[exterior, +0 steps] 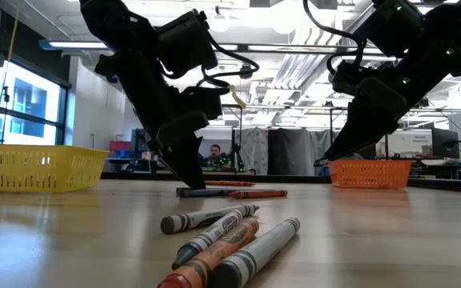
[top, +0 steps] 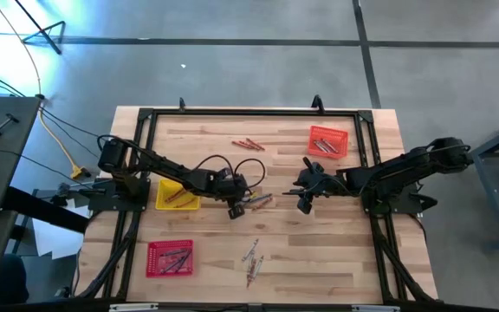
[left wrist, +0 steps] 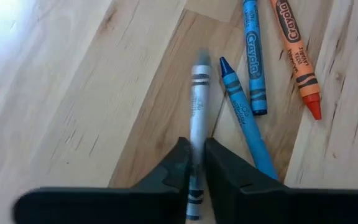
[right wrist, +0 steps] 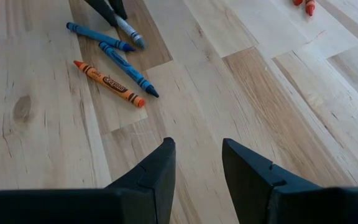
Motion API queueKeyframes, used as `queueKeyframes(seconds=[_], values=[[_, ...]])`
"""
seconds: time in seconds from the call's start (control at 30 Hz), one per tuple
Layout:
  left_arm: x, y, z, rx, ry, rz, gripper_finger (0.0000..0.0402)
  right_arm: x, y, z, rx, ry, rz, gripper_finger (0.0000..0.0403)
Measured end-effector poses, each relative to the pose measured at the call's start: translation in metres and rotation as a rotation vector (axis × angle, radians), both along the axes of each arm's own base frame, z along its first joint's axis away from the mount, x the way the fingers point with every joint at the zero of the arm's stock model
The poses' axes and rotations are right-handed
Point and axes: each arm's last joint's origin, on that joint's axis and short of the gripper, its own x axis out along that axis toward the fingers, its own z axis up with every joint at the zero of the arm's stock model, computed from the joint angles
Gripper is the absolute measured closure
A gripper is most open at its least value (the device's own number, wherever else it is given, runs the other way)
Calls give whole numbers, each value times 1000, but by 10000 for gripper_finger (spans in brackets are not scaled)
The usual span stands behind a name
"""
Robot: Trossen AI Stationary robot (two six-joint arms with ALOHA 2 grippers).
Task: Sort crayons
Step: Put the gray crayon into the orange bin
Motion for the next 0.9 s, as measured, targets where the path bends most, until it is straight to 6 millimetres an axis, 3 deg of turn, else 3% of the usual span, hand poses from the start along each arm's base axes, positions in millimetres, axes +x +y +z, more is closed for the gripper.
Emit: queueKeyframes(seconds=[0.1, 0.73, 0.9], values=[[0, 2, -1, -21, 1, 28, 395, 0, 0, 0, 0, 0, 0, 276], [-2, 9, 12, 41, -50, 104, 401, 0, 0, 0, 0, -1, 0, 276], [-2, 10, 13, 80, -61, 125, 401, 7, 1, 11, -7, 2, 6, 276]])
